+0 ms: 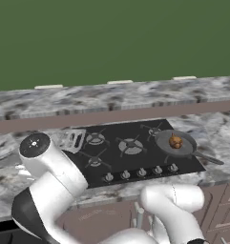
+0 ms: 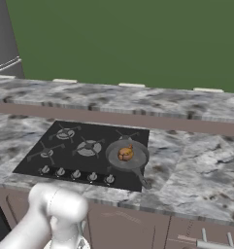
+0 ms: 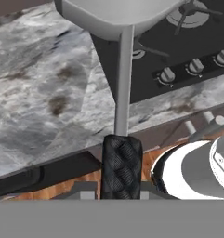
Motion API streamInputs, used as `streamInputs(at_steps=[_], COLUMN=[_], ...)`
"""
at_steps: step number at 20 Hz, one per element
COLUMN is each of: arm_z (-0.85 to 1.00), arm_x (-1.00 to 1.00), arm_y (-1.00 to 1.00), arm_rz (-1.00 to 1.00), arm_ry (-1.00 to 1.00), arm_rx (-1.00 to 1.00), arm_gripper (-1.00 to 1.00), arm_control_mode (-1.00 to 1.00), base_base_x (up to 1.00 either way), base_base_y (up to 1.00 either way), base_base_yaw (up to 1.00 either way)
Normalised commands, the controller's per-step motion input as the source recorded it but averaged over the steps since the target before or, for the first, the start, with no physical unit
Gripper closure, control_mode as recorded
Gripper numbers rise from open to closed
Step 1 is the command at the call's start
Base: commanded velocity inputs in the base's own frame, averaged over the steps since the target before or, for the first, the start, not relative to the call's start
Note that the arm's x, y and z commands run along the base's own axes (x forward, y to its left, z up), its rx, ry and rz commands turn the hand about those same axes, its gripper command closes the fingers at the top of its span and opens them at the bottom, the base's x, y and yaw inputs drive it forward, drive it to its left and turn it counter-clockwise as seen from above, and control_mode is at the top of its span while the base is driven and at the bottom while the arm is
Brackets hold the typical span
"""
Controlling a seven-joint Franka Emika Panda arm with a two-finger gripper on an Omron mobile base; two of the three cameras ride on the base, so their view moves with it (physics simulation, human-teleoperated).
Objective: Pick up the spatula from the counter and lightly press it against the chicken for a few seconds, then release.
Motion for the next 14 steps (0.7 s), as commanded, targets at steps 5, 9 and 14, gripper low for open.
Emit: streamInputs(at_steps=[5, 9, 14], arm_z=[0.53, 0.51, 0.48], arm_x=[-0.49, -0.38, -0.28], arm_y=[-1.00, -0.87, -0.81], arm_rz=[0.01, 0.00, 0.00], arm_ry=[0.01, 0.06, 0.06], arm_rx=[0.24, 0.15, 0.03], arm_gripper=[1.00, 1.00, 1.00], arm_control_mode=[-1.00, -1.00, -1.00], base_base_x=[0.00, 0.00, 0.00], base_base_y=[0.00, 0.00, 0.00], base_base_yaw=[0.00, 0.00, 0.00])
